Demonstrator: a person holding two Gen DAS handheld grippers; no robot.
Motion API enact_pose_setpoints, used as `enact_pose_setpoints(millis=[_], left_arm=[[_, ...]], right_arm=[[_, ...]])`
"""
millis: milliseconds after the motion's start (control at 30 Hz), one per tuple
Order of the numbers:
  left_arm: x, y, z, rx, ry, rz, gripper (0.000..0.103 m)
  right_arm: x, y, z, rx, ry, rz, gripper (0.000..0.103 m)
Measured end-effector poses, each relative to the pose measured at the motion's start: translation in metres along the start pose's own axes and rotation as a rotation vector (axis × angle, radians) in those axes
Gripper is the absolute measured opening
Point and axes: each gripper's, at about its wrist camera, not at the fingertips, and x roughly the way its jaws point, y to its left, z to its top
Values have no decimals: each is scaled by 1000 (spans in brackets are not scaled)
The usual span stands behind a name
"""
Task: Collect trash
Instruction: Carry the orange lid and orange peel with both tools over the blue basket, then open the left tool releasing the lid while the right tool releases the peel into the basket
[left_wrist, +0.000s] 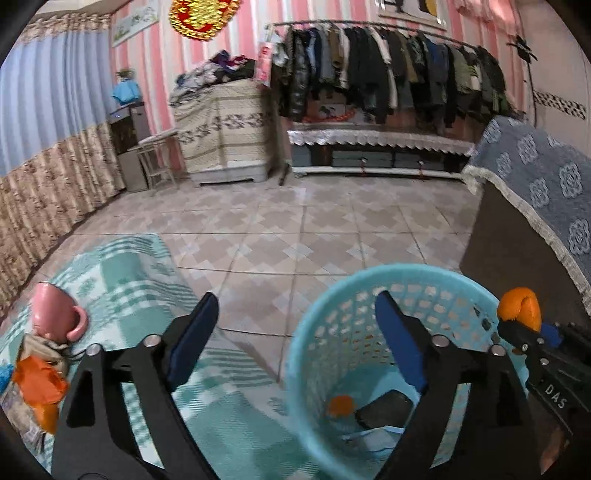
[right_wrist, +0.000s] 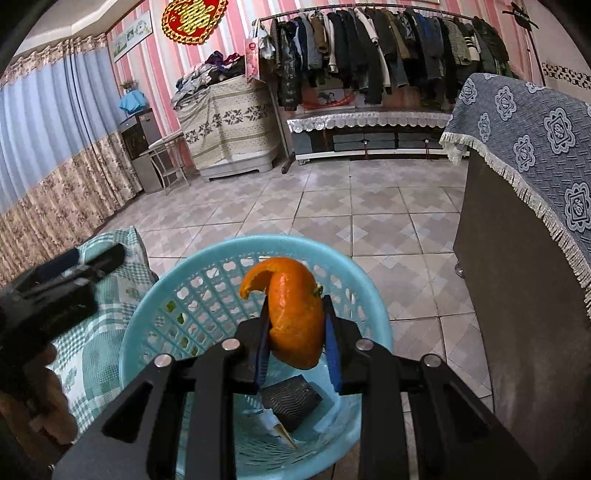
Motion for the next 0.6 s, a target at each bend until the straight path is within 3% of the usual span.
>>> enact_pose_setpoints(millis=[100, 367, 400, 467, 600], left_arm=[[-14, 19, 2, -26, -38, 57, 94], [-33, 53, -1, -65, -58, 118, 96], [-35, 55, -2, -69, -60, 124, 96], [-40, 60, -3, -81, -62, 128, 96], [-53, 61, -12, -76, -74, 155, 96]], right_arm=[[5, 10, -1, -15, 11, 2, 26], [23, 34, 0, -46, 34, 15, 31], [24, 35, -1, -47, 40, 17, 35], [24, 35, -2, -48, 38, -12, 60], [17, 26, 0, -18, 6, -31, 75]])
